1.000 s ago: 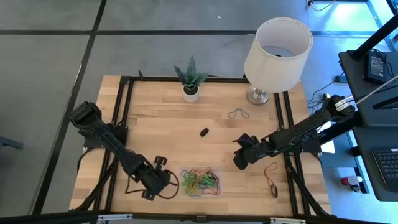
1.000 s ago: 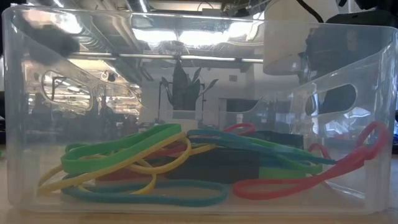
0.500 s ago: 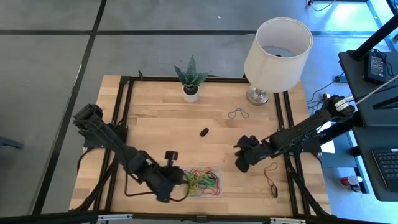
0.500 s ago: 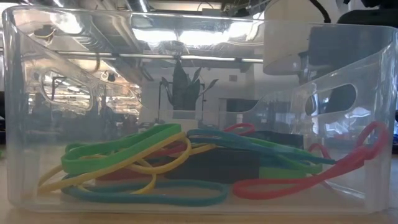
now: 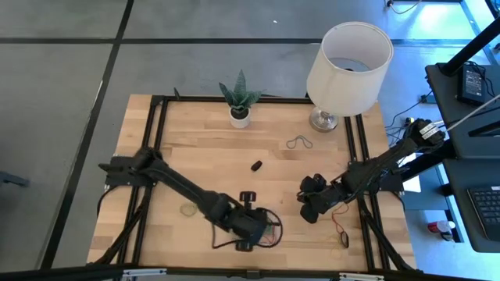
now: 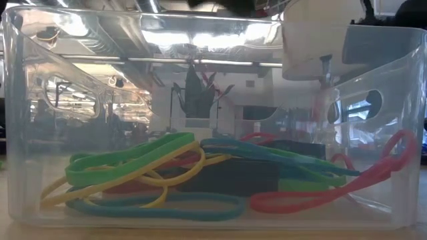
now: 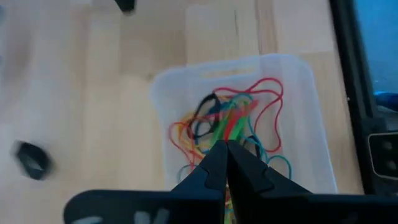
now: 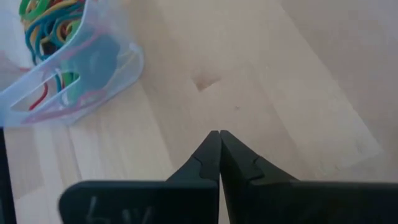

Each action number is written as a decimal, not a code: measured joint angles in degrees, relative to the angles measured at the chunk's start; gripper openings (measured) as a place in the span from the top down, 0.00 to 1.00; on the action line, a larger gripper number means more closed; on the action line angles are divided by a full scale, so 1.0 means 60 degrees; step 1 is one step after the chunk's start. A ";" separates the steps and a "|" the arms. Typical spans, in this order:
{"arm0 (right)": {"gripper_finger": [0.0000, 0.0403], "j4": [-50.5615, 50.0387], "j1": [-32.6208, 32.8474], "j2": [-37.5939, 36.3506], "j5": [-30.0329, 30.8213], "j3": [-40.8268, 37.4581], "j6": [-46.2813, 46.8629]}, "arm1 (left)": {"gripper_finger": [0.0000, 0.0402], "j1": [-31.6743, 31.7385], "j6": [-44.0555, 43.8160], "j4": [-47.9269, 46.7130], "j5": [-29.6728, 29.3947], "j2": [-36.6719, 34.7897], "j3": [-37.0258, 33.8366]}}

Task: Pick and place rubber bands into bin
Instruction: Put the red rubber band into the transparent bin, then put the black rubber band into the transparent bin

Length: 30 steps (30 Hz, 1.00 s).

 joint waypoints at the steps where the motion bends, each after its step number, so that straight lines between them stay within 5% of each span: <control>1: 0.99 -0.0007 0.0044 0.0000 -0.0004 0.0000 -0.0011 | 1.00 0.0057 -0.0182 0.0083 0.0145 0.0171 0.0003; 17: 0.99 -0.0103 0.0635 0.0000 -0.0081 -0.0004 -0.0535 | 0.98 -0.0222 -0.3049 0.0091 0.1947 0.1706 0.0015; 30: 0.99 -0.0210 0.0785 0.0000 -0.0385 -0.0004 -0.0733 | 0.69 -0.0138 -0.4575 0.0108 0.1997 0.1502 0.0015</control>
